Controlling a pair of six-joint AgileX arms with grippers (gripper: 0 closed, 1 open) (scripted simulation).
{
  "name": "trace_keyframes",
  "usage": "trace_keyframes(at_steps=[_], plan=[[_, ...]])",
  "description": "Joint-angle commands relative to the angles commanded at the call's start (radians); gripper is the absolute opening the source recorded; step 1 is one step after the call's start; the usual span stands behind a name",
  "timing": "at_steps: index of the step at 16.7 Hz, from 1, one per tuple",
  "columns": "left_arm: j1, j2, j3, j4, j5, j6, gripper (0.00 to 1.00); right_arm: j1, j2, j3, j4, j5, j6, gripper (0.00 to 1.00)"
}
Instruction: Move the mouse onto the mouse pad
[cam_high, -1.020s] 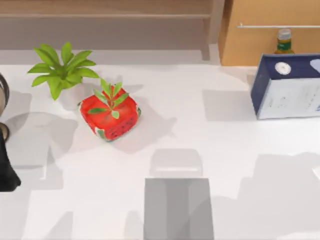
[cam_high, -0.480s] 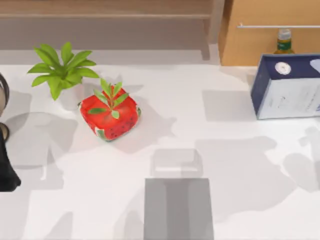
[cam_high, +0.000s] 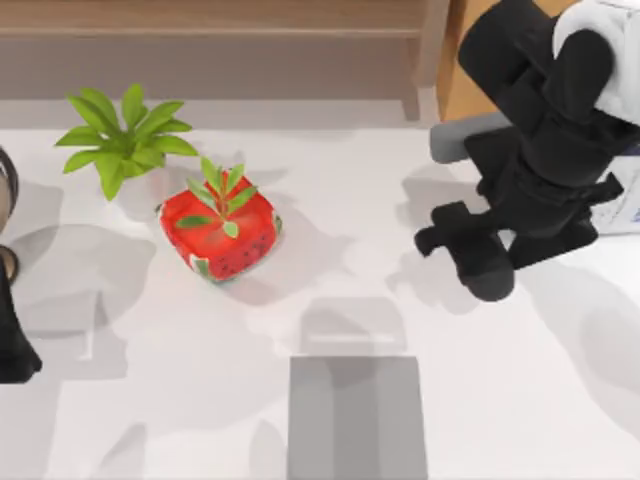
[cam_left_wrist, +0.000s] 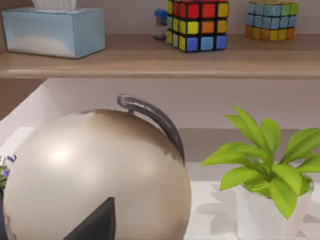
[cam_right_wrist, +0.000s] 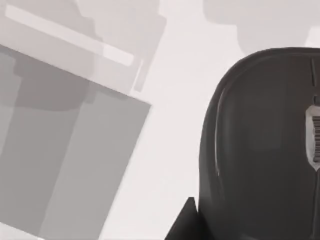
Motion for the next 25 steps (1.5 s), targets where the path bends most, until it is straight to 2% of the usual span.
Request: trace_keyframes(at_steps=[5,10,13,25], plan=[[0.0,0.0,0.0,0.0,0.0,0.0,1.0,0.287,0.085,0.057,0.009,0.036,0.415,0.0],[0.0,0.0,0.0,0.0,0.0,0.0,1.0,0.383,0.158,0.062,-0.005,0.054,0.692,0.0],[0.0,0.0,0.0,0.0,0.0,0.0,1.0,0.397,0.175,0.058,-0.012,0.053,0.737,0.0],[0.0,0.0,0.0,0.0,0.0,0.0,1.0,0.393,0.195,0.019,0.05,0.052,0.736,0.0]])
